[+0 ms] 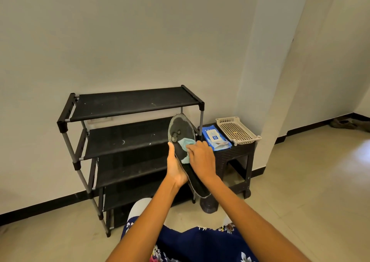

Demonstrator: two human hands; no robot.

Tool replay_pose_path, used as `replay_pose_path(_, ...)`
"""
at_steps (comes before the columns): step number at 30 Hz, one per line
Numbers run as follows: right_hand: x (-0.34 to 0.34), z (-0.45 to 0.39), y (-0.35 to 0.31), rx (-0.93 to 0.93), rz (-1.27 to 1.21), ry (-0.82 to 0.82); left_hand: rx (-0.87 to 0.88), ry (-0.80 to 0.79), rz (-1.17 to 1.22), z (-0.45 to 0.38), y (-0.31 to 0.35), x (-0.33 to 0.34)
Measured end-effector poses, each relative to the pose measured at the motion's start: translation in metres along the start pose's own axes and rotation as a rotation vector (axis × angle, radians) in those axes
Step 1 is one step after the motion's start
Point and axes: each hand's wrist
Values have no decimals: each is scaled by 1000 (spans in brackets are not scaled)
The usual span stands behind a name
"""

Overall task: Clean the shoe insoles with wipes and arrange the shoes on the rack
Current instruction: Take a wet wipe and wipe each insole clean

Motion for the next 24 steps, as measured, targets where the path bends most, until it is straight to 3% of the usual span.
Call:
replay_pose_path(3, 9, 18, -5, -222, -79, -62, -23, -20, 37, -3, 13, -8)
replay_pose_path(5, 9, 26, 6, -308, 16, -103, -43, -35, 28, -4, 15, -15)
replay_pose_path(12, -10, -24, 5, -42, -164, -40, -23, -72, -49, 7, 5, 18)
replay_pose_path(17, 6, 16, -16, -128, -317, -292, -31, -30, 1, -3, 29, 1)
replay_pose_path(22, -2, -3, -2, 37, -356, -75, -8, 19, -77, 0, 21, -1)
replay_pose_path(24, -3, 3, -21, -1, -296, -110, -9, 57, -54, 3, 25, 1)
Point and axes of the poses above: each hand's wrist, its own z-axis away from the middle knuckle, its own x-axis out of the palm, y = z × x, and after that the axes turned 14 degrees about -y, right-handed
